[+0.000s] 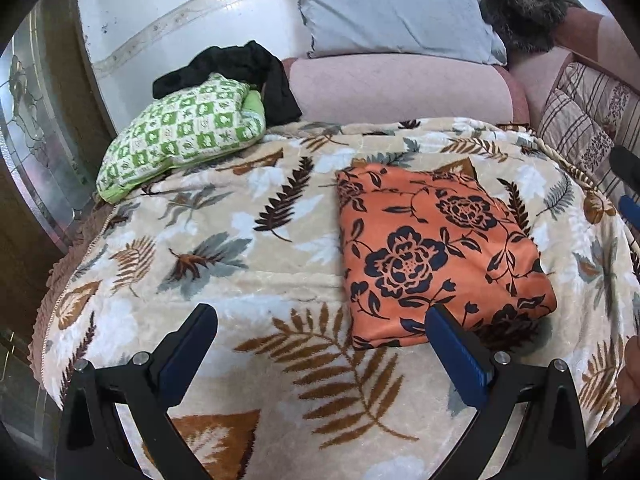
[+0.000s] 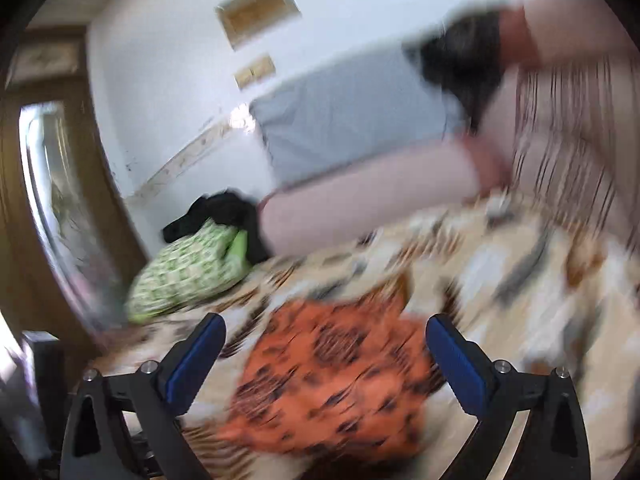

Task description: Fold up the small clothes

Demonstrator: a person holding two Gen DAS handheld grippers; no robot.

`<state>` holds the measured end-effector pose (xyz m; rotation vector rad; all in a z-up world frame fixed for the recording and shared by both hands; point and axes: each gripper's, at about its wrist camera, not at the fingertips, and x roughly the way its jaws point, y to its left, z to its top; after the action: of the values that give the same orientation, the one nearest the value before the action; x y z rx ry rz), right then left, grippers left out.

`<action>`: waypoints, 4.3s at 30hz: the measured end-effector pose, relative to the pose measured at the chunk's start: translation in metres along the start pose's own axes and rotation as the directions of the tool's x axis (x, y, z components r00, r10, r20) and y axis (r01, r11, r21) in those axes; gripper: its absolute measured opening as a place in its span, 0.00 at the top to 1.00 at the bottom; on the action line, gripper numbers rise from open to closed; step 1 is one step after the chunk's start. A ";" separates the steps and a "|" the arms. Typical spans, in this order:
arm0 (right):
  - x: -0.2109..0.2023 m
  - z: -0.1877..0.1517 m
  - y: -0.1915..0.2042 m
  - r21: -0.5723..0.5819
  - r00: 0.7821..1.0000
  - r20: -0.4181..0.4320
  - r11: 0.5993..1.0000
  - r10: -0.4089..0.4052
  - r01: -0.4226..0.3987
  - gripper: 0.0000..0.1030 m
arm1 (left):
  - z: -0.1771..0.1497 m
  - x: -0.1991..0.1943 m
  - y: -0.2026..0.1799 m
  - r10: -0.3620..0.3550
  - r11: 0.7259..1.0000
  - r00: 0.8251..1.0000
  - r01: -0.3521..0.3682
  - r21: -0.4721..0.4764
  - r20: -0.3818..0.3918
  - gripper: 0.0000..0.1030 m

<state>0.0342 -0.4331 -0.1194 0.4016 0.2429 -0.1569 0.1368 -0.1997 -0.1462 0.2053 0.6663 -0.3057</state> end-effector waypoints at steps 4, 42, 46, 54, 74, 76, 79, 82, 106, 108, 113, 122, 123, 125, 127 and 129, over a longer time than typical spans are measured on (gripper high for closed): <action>-0.012 0.004 0.004 -0.053 0.993 0.084 0.995 -0.077 0.082 0.00 | 0.003 0.002 0.007 0.009 1.000 1.000 -0.009 -0.019 -0.019 0.00; 0.042 -0.022 0.004 -0.257 0.934 -0.253 0.948 -0.254 0.188 0.00 | 0.043 0.111 -0.004 0.010 1.000 0.972 -0.006 0.016 -0.237 0.00; 0.047 -0.022 0.005 -0.276 0.929 -0.255 0.941 -0.269 0.197 0.00 | 0.053 0.126 -0.007 0.012 1.000 0.967 -0.011 0.005 -0.254 0.00; 0.065 -0.025 -0.003 -0.268 0.910 -0.300 0.941 -0.286 0.207 0.00 | 0.066 0.170 -0.016 0.031 0.999 0.947 -0.021 0.035 -0.319 0.00; 0.083 -0.028 -0.032 0.333 0.845 -0.380 0.908 0.377 -0.255 0.00 | 0.017 0.124 0.002 0.004 0.991 0.943 0.039 0.125 -0.332 0.00; 0.095 -0.040 -0.042 0.403 0.826 -0.404 0.887 0.392 -0.224 0.01 | 0.013 0.130 -0.001 0.000 0.991 0.940 0.045 0.124 -0.341 0.00; 0.120 -0.061 -0.063 0.495 0.773 -0.505 0.862 0.383 -0.103 0.22 | 0.011 0.141 -0.003 -0.027 0.989 0.931 0.079 0.126 -0.365 0.00; 0.136 -0.080 -0.083 0.501 0.741 -0.594 0.865 0.313 0.035 0.68 | 0.011 0.152 0.004 -0.063 0.992 0.907 0.104 0.075 -0.416 0.00; 0.132 -0.024 -0.135 0.613 0.842 -0.402 0.789 0.360 -0.044 0.12 | 0.072 0.169 0.015 -0.453 0.892 0.800 0.401 -0.211 -0.395 0.00; 0.148 -0.025 -0.150 0.629 0.835 -0.414 0.777 0.362 -0.025 0.12 | 0.071 0.180 0.016 -0.477 0.879 0.782 0.413 -0.239 -0.402 0.00; 0.169 -0.025 -0.165 0.594 0.834 -0.461 0.804 0.302 0.037 0.12 | 0.067 0.206 0.019 -0.532 0.846 0.742 0.436 -0.308 -0.408 0.00; 0.203 -0.031 -0.152 0.557 0.790 -0.492 0.830 0.365 -0.037 0.12 | 0.068 0.226 0.005 -0.666 0.746 0.655 0.572 -0.341 -0.357 0.00; 0.207 -0.032 -0.147 0.532 0.781 -0.513 0.846 0.356 -0.036 0.12 | 0.069 0.227 0.002 -0.675 0.738 0.647 0.586 -0.336 -0.355 0.00; 0.214 -0.032 -0.138 0.493 0.775 -0.537 0.870 0.332 -0.030 0.12 | 0.070 0.230 -0.004 -0.692 0.722 0.631 0.606 -0.333 -0.351 0.00; 0.221 -0.031 -0.127 0.469 0.772 -0.546 0.882 0.325 -0.040 0.12 | 0.070 0.233 -0.010 -0.690 0.724 0.634 0.607 -0.328 -0.350 0.00; 0.230 -0.032 -0.114 0.438 0.763 -0.562 0.897 0.320 -0.054 0.12 | 0.070 0.238 -0.012 -0.693 0.721 0.633 0.605 -0.338 -0.346 0.00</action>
<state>0.2253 -0.5476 -0.2508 0.8872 0.8379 0.1466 0.3492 -0.2813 -0.2444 -0.1808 1.2331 -0.9194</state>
